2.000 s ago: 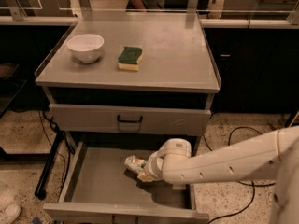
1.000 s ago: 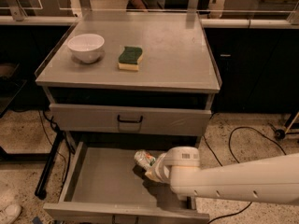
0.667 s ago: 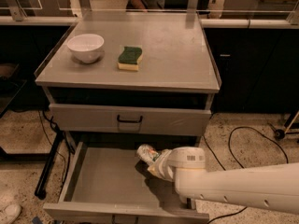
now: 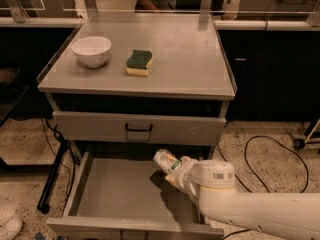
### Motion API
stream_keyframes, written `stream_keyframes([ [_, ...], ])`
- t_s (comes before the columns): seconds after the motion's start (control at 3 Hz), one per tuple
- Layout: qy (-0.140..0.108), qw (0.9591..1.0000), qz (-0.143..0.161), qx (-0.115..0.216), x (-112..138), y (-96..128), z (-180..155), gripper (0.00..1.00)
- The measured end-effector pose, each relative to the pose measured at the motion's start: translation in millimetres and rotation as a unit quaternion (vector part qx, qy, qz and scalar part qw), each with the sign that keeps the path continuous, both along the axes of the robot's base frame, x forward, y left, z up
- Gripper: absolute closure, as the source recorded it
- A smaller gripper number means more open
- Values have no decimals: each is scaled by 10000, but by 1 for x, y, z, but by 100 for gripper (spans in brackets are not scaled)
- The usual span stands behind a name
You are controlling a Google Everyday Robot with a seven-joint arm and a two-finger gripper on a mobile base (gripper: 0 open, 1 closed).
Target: Pick 7up can from middle drawer and place on counter
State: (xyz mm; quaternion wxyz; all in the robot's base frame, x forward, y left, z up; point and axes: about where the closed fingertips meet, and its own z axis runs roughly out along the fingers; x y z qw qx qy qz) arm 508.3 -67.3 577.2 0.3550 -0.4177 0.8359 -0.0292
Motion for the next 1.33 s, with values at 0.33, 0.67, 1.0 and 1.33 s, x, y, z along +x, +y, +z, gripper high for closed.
stream_keyframes([
  [0.33,-42,10000,3,1,2,2,1,100],
  [0.67,-244,9992,-302,28,5,-11,15,100],
  [1.0,-559,9958,-717,49,4,-30,35,100],
  [1.33,-864,9917,-949,118,-2,-40,56,100],
])
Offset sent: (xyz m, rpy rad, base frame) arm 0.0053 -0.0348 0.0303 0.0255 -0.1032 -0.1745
